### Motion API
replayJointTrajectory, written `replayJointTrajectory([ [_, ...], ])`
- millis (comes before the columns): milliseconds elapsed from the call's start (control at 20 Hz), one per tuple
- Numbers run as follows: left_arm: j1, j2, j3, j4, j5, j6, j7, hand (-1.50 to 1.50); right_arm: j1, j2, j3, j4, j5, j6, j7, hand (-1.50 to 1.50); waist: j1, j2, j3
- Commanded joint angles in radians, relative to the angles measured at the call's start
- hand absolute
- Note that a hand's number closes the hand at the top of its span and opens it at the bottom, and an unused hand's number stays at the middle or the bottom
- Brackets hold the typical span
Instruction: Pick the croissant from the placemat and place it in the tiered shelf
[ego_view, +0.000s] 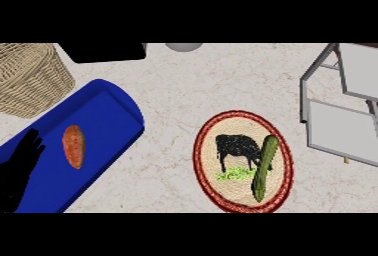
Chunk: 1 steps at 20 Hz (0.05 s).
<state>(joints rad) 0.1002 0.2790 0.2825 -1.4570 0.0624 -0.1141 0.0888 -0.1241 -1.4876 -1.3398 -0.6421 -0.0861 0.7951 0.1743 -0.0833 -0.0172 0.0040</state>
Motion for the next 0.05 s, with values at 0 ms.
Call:
replayJointTrajectory([
  [0, 0.003, 0.008, 0.017, -0.021, 0.009, 0.006, 0.02, 0.0, 0.115, -0.078, -0.139, 0.122, 0.03, 0.077, -0.085, -1.5, -0.014, -0.001, 0.001],
])
